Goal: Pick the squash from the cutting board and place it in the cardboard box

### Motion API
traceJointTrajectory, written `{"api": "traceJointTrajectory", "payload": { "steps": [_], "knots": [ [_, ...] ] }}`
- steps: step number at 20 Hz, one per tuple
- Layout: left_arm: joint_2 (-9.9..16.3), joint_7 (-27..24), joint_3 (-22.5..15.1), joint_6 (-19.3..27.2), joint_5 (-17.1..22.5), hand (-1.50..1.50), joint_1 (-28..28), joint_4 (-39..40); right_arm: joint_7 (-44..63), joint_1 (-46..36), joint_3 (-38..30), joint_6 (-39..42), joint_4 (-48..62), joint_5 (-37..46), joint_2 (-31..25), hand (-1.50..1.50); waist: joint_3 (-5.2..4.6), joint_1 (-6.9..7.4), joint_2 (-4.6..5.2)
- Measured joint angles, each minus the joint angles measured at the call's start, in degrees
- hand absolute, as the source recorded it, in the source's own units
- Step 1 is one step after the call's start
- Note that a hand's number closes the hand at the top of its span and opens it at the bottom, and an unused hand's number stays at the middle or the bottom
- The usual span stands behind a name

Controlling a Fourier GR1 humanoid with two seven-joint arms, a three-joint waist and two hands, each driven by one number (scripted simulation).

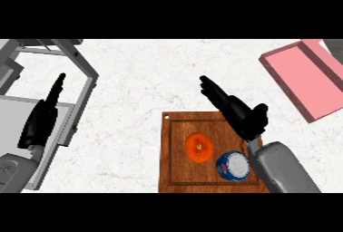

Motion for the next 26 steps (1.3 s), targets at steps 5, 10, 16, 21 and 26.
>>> {"api": "traceJointTrajectory", "payload": {
  "steps": [5, 10, 16, 21, 26],
  "knots": [
    [-2.81, 0.34, 3.62, -1.53, 6.8, 0.0, 1.98, -1.81, 0.37, 4.41, -5.28, -13.75, -3.15, 3.92, 1.13, -1.5, -1.5, -1.24, -2.07],
    [-6.71, 0.98, 6.93, -2.3, 14.17, 0.0, 5.11, -3.34, -1.46, 8.23, -13.44, -31.65, -5.73, 13.42, -2.28, -1.5, -2.46, -4.57, -3.97],
    [-7.67, 1.03, 9.87, -5.92, 20.68, 0.0, 8.48, -6.82, -4.34, 15.71, -8.93, -47.65, -16.32, 29.39, -0.06, -1.5, -2.42, -3.36, -3.93],
    [-6.73, 1.42, 11.56, -8.08, 23.2, 0.0, 9.59, -9.02, 4.95, 24.36, -1.13, -48.47, -19.57, 42.81, -1.32, -1.5, -2.61, -2.45, -3.28],
    [-6.17, 1.73, 12.19, -9.33, 24.32, 0.0, 9.83, -10.22, 18.41, 28.93, 2.07, -42.28, -20.24, 52.99, -4.19, -1.5, -2.95, -1.72, -2.78]
  ]
}}
